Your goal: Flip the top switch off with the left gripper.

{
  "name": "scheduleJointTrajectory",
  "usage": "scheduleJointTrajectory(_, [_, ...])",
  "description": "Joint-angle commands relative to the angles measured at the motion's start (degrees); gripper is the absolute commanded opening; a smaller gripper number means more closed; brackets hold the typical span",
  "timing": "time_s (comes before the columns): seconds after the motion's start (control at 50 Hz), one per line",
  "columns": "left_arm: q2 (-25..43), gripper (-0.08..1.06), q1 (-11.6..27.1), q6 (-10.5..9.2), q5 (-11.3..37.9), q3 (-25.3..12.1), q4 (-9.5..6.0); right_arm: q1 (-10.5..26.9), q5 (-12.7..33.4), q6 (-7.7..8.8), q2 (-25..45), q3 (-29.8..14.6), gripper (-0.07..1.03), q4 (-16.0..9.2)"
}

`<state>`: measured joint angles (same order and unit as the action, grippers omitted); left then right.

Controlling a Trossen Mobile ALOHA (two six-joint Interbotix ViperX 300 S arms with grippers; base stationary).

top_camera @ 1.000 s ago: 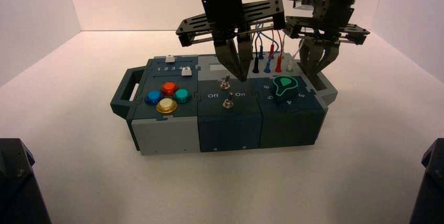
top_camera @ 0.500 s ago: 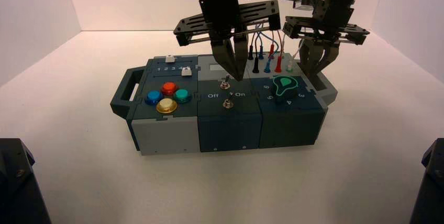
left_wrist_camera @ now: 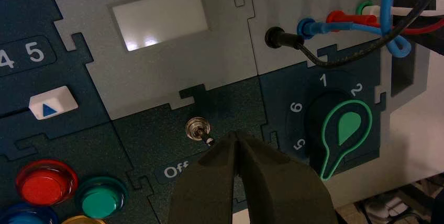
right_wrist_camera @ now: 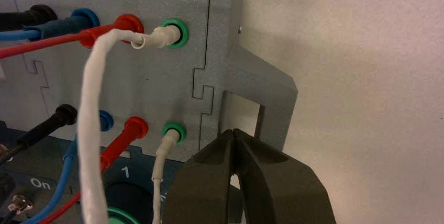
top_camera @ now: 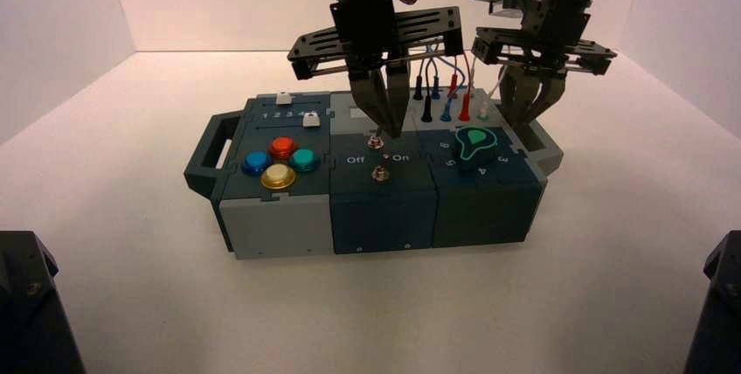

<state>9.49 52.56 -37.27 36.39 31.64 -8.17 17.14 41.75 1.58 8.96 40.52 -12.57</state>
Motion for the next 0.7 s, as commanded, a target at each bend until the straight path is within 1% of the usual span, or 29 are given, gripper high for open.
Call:
scheduleJointTrajectory(0.02, [-0.8, -0.03, -0.4, 0.18, -0.2, -1.0, 0.09, 1.0, 0.2, 0.79, 2.8, 0.8, -0.02, 0.3])
scheduleJointTrajectory(0.46, [-0.9, -0.03, -1.1, 0.26, 0.2, -0.2, 0.18, 0.9, 0.3, 0.88, 3.0, 0.7, -0.02, 0.3])
scheduleJointTrajectory(0.7, [-1.0, -0.03, -1.8, 0.26, 0.4, 0.2, 0.53, 1.0, 0.4, 0.88, 3.2, 0.6, -0.02, 0.3])
